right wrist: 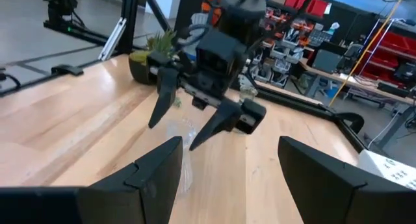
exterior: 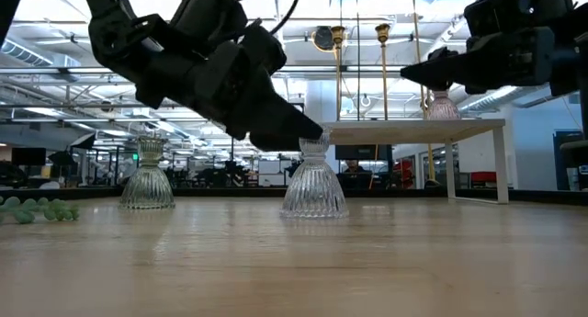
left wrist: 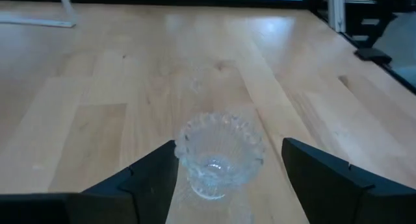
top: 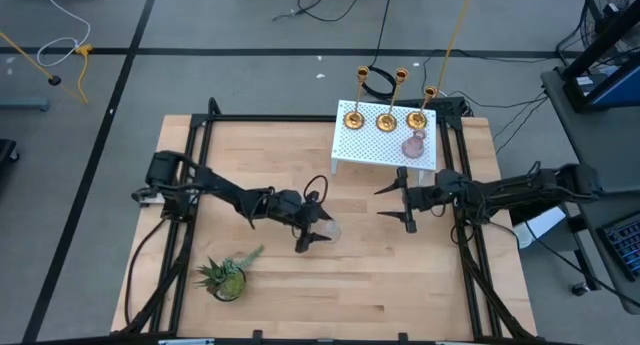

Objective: Pick & Place candle stick holders
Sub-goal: Put the transparent glass candle holder on the shelf

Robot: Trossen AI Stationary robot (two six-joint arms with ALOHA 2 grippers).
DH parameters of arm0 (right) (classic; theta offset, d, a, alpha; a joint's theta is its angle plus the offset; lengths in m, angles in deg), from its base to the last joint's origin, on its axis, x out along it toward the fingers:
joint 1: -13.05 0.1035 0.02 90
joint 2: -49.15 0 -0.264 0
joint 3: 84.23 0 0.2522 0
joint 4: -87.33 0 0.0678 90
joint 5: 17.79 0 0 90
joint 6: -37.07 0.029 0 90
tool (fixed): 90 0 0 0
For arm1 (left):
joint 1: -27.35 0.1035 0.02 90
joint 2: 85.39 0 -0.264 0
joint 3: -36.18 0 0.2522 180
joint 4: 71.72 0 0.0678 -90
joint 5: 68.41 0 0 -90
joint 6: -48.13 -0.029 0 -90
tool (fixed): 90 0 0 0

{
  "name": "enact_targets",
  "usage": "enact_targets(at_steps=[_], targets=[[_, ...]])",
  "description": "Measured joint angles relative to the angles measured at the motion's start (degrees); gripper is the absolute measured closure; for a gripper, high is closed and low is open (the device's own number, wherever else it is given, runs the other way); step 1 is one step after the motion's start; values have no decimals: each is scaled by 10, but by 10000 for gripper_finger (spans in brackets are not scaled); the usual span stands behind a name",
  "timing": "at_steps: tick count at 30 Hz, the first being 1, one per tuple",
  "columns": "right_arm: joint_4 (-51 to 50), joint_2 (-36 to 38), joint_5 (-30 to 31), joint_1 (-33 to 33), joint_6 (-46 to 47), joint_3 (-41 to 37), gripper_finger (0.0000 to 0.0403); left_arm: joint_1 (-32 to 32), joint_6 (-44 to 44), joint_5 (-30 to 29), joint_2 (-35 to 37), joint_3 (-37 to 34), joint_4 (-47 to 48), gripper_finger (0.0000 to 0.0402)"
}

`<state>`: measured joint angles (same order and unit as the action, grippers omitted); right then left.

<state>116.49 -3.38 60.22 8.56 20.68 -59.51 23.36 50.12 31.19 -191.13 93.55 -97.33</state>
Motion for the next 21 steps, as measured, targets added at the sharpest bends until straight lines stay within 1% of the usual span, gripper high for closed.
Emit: enact_targets(at_steps=[3,6,11,15,21], targets=[[1,-5,0,0,14,0,156,10,-20,25,-1,0,3,122],[6,-8,0,0,30,0,156,25,-30,50,-1,0,2,132],[7,-10,0,0,40,0,156,42,-31,58,-6,0,2,165],[6,-10,0,0,67,0,156,49,-45,80,-18,0,-18,193],[6,-11,1,0,96,0,156,65,-52,82,-21,0,-14,229]])
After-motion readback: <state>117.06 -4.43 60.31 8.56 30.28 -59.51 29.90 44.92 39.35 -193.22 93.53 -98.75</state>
